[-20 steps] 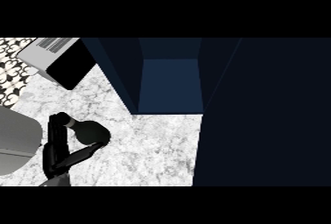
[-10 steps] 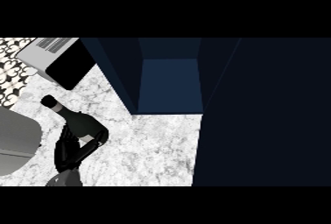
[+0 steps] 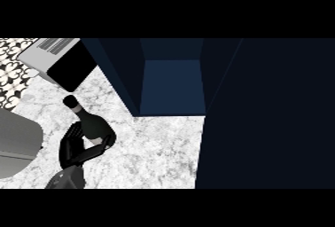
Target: Pick up the wine, place it into the cabinet and close the cabinet
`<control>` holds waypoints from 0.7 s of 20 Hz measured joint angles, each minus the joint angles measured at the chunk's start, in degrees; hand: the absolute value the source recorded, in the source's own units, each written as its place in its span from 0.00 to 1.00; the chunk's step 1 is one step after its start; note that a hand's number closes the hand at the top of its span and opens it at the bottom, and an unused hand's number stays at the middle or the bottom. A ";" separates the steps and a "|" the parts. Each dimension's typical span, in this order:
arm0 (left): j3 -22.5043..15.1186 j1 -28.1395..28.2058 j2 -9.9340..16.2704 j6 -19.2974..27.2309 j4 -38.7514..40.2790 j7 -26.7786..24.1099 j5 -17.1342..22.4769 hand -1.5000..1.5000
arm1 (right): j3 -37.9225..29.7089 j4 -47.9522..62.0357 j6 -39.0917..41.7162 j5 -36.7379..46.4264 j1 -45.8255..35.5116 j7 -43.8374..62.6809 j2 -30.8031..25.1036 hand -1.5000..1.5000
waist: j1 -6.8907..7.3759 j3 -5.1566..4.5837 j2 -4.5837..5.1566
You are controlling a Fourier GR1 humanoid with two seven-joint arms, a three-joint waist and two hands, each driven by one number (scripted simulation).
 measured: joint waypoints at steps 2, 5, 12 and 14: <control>-0.30 -0.44 0.64 -0.74 1.21 -0.79 -0.54 1.00 | 0.63 -0.20 -0.68 0.02 -0.03 0.48 0.25 0.00 | -0.09 0.03 -0.06; -1.65 1.72 2.70 -4.79 2.26 -1.61 -1.76 1.00 | -0.35 -0.01 -0.27 -0.09 0.11 0.39 -0.41 0.00 | -0.05 -0.03 -0.07; -3.74 5.52 2.37 -10.07 -2.15 -1.27 -1.51 1.00 | 0.60 0.07 0.35 -0.10 1.84 -0.62 0.18 0.00 | 0.44 -0.01 -0.19; -5.12 7.83 1.62 -10.72 -5.37 -1.07 -1.82 1.00 | 1.15 0.21 0.34 0.03 2.36 -1.18 0.70 0.00 | 0.59 -0.03 -0.19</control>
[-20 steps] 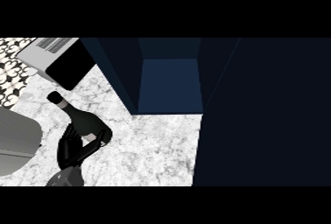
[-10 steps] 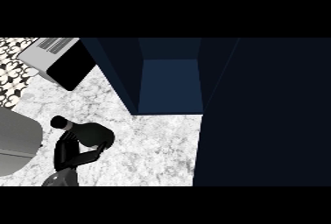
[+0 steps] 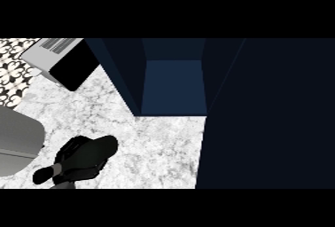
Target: Pick up the wine, place it into the cabinet and close the cabinet
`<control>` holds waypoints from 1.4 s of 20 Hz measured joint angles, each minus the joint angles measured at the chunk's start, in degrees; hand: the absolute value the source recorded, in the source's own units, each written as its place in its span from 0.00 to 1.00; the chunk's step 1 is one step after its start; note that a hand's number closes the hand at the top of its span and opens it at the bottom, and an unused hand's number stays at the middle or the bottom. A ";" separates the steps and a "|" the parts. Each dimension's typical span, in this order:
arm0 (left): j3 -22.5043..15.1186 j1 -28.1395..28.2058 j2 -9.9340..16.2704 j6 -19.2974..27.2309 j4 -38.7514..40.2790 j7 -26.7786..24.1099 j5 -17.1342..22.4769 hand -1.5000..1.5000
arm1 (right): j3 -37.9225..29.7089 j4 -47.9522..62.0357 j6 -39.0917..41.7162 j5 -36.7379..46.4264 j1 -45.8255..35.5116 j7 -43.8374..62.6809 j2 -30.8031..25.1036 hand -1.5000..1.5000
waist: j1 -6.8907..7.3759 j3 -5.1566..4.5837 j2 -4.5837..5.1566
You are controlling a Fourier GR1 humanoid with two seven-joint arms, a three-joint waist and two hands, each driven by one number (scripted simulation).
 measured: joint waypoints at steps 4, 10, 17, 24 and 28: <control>-2.65 3.65 -2.00 0.06 -8.28 3.58 0.03 1.00 | 0.33 0.01 0.77 0.03 0.66 -0.67 -0.09 0.00 | 0.13 -0.12 0.07; -7.59 11.64 -5.45 2.67 -27.26 13.28 0.68 1.00 | 0.95 -0.07 -0.65 0.09 -1.08 1.13 -0.38 0.00 | 0.43 -0.15 0.03; -13.65 19.48 -8.36 8.35 -48.02 25.05 0.15 1.00 | 0.80 0.07 -1.71 0.33 -2.02 1.28 -0.19 0.00 | 0.30 -0.20 0.14; -19.82 20.54 -9.10 16.32 -61.31 34.81 -1.18 1.00 | -1.18 0.15 -0.82 0.18 -1.79 0.61 -0.89 0.00 | 0.04 -0.22 0.21; -23.25 17.60 -9.16 21.08 -63.39 38.22 -2.09 1.00 | -0.83 0.18 -1.03 0.32 -1.05 0.04 -0.18 0.00 | -0.09 -0.23 0.25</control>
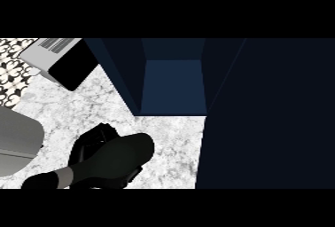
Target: Pick up the wine, place it into the cabinet and close the cabinet
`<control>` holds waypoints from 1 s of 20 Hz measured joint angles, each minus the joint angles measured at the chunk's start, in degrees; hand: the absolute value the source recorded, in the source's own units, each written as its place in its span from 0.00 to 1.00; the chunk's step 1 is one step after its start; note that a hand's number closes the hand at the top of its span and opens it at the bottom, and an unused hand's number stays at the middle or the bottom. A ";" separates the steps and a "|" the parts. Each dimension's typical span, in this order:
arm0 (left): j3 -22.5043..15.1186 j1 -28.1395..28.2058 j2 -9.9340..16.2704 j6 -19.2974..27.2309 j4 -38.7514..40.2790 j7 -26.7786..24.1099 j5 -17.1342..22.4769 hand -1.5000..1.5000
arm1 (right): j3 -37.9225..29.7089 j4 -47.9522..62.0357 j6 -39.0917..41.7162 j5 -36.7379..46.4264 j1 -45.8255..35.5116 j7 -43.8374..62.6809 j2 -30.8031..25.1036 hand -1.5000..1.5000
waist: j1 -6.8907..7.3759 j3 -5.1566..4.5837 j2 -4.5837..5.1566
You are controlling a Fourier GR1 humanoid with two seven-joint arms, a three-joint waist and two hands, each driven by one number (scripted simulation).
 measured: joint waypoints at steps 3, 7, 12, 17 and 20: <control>-2.04 -4.13 -0.05 3.83 0.25 2.96 -0.05 1.00 | -0.62 0.33 -0.11 0.23 -0.31 -0.43 0.10 0.00 | -0.07 -0.01 0.02; -5.60 -8.94 -0.09 9.04 1.70 4.85 0.35 1.00 | -1.69 0.03 0.70 0.01 0.55 -0.68 -0.31 0.00 | -0.22 -0.01 0.03; -7.48 -15.23 -0.10 13.89 5.26 7.06 1.40 1.00 | -2.04 -0.11 0.89 -0.04 0.90 -0.61 -0.33 0.00 | -0.31 -0.02 0.05; -8.91 -21.33 -0.11 19.05 10.62 7.26 0.44 1.00 | -5.91 0.79 3.12 -1.07 0.74 -2.01 -1.92 0.00 | -0.39 -0.01 0.08; -9.84 -23.75 -0.11 21.35 13.76 6.84 -0.80 1.00 | -7.18 0.75 3.61 -1.50 0.55 -1.90 -2.41 0.00 | -0.39 -0.01 0.08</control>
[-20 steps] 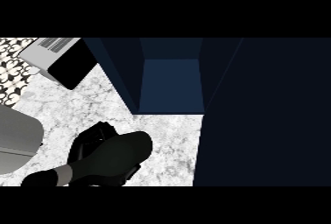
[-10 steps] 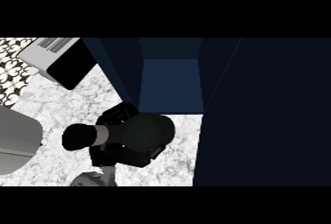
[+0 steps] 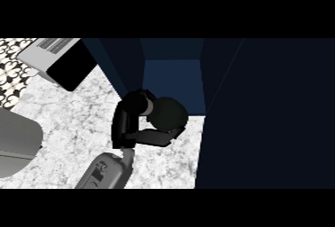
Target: Pick up the wine, place it into the cabinet and close the cabinet
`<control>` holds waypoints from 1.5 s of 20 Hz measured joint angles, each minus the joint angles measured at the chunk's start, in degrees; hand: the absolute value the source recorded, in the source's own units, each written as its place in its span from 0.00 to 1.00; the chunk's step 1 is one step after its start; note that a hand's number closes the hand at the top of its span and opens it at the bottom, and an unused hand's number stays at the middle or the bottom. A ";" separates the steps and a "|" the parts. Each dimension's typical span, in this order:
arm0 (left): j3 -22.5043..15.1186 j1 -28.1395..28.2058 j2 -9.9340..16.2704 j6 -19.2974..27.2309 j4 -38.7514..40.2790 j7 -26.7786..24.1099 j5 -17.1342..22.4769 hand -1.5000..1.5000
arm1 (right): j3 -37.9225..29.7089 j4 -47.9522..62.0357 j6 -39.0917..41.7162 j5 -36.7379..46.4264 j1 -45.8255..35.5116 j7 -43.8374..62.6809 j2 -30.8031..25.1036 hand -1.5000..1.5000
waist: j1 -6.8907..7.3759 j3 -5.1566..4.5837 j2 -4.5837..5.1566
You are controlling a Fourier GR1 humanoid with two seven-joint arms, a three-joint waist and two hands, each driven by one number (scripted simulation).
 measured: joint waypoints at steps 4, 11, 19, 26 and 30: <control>-0.83 -2.56 0.00 2.20 6.57 -3.78 0.92 1.00 | -1.27 0.51 0.34 -1.44 -0.94 0.40 -0.37 0.00 | -0.08 0.00 0.04; -3.07 -7.80 0.00 5.90 17.29 -9.43 6.09 1.00 | -1.78 0.36 0.54 -2.34 -1.20 1.31 -0.32 0.00 | -0.23 -0.02 0.07; -3.41 -14.85 0.00 5.71 28.48 -16.60 14.04 1.00 | -2.33 0.94 0.69 -3.16 -2.07 1.18 0.01 0.00 | -0.45 -0.04 0.14; -1.96 -22.25 0.00 2.32 38.76 -22.52 21.47 1.00 | -2.91 1.30 0.66 -4.45 -2.69 1.88 -0.20 0.00 | -0.86 -0.04 0.25; -0.97 -27.17 -0.01 0.07 44.74 -23.45 24.67 1.00 | -3.28 1.20 1.60 -4.78 -1.46 1.02 0.14 0.00 | -1.16 -0.03 0.30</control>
